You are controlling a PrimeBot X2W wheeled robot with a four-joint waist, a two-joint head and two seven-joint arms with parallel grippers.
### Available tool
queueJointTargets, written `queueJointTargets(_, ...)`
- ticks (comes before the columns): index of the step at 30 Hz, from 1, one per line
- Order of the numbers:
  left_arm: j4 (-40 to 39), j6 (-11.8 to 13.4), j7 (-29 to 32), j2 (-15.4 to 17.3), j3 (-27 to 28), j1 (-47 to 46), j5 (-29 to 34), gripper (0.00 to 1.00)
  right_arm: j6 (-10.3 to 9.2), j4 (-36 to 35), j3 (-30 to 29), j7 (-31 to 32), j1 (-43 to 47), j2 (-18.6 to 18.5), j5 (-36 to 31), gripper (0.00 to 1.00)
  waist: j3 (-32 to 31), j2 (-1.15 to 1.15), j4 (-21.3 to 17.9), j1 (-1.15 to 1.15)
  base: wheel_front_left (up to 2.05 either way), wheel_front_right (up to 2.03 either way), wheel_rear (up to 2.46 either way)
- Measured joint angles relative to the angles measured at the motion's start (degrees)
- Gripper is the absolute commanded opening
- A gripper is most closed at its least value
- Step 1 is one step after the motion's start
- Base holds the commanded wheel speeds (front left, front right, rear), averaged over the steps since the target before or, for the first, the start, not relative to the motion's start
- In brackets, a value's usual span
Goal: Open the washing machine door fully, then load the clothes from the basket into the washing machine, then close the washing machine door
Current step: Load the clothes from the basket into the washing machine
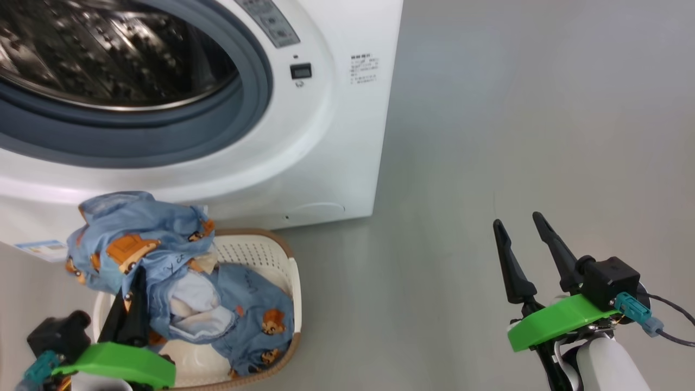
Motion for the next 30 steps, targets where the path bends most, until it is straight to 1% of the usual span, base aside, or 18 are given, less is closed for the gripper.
queueJointTargets(8, -6.87, 0.0, 0.0, -2.48, 3.98, 5.13, 5.44, 0.0, 0.0, 0.03, -0.02, 0.0, 2.32, 0.02, -0.57, 1.0, -4.47, 0.0, 0.5, 0.0, 0.0, 0.0, 0.0)
queueJointTargets(16, -12.25, 0.0, -0.01, -3.97, 6.48, 9.72, 10.45, 0.0, 0.0, -0.18, 0.08, 0.0, 4.58, 0.01, -1.01, 1.0, -8.95, 0.0, 0.55, 0.0, 0.0, 0.0, 0.0)
queueJointTargets(23, -15.38, 0.0, -0.01, -4.77, 8.36, 12.93, 12.16, 0.0, 0.0, -0.19, 0.1, 0.0, 4.89, 0.03, -1.01, 1.0, -12.2, 0.0, 0.48, 0.0, 0.0, 0.0, 0.0)
queueJointTargets(30, -17.26, 0.0, -0.01, -5.61, 9.17, 14.9, 12.99, 0.0, 0.0, -0.33, 0.05, 0.0, 6.02, 0.04, -1.02, 1.0, -13.82, 0.0, 0.49, 0.0, 0.0, 0.0, 0.0)
